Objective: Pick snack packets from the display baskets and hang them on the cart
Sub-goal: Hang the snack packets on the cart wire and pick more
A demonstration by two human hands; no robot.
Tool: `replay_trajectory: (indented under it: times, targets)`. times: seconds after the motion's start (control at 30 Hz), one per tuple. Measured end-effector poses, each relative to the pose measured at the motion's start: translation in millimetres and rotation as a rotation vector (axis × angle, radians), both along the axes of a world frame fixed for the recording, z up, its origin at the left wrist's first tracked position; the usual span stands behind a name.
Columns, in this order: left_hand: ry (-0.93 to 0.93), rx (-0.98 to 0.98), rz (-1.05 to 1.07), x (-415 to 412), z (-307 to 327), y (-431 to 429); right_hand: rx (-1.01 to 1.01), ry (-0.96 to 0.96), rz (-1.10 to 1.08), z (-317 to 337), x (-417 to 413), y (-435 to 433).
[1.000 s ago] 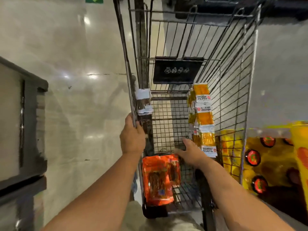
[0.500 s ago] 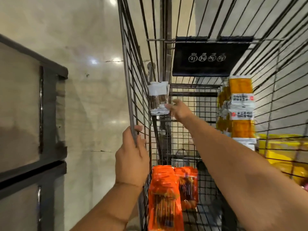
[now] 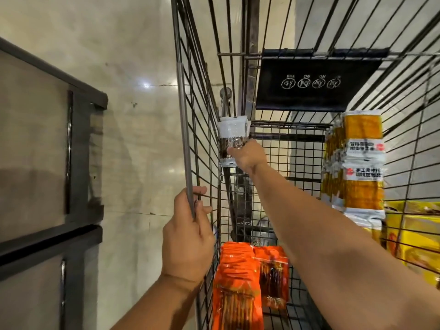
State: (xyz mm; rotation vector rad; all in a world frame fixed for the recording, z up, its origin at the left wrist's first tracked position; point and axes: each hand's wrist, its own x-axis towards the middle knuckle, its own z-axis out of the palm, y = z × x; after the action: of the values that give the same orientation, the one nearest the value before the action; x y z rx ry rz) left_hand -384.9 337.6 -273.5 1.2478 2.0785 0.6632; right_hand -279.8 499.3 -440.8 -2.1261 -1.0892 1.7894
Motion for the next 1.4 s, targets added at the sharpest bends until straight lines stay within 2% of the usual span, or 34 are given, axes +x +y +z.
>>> replay_trajectory:
  times: [0.13, 0.3, 0.47, 0.87, 0.93, 1.03, 1.1, 1.2, 1.3, 1.4]
  targets:
    - [-0.002, -0.016, 0.003, 0.0, -0.3, 0.4, 0.084, -0.038, -0.020, -6.4, -8.6, 5.3]
    - [0.006, -0.039, 0.008, 0.3, -0.1, 2.0, -0.039, 0.206, -0.186, -5.1, -11.5, 6.2]
    - [0.003, -0.019, 0.027, 0.4, -0.7, 3.5, -0.029, 0.338, -0.203, 1.7, 15.8, -9.2]
    - [0.080, -0.021, 0.058, 8.1, 8.1, 9.1, 0.085, 0.214, -0.449, 65.8, 125.4, -115.3]
    - [0.206, 0.062, 0.015, 7.0, 16.4, 7.4, 0.072, 0.203, -0.435, 70.8, 134.8, -122.5]
    - [0.583, 0.247, -0.247, 11.1, 25.9, 17.8, 0.084, 0.181, -0.377, 74.3, 144.9, -124.3]
    - [0.620, 0.243, -0.407, 29.8, 22.1, 29.4, 0.087, 0.176, -0.356, 74.3, 149.6, -125.4]
    - [0.443, 0.012, -0.515, 60.4, -10.0, 57.3, 0.090, 0.174, -0.340, 73.6, 154.6, -123.5]
    - [0.329, -0.351, -0.374, 71.8, -66.7, 88.2, 0.077, 0.207, -0.402, 70.6, 158.3, -125.9]
    - [0.287, -0.564, -0.290, 72.9, -115.6, 98.9, 0.063, 0.237, -0.464, 60.5, 164.7, -130.2]
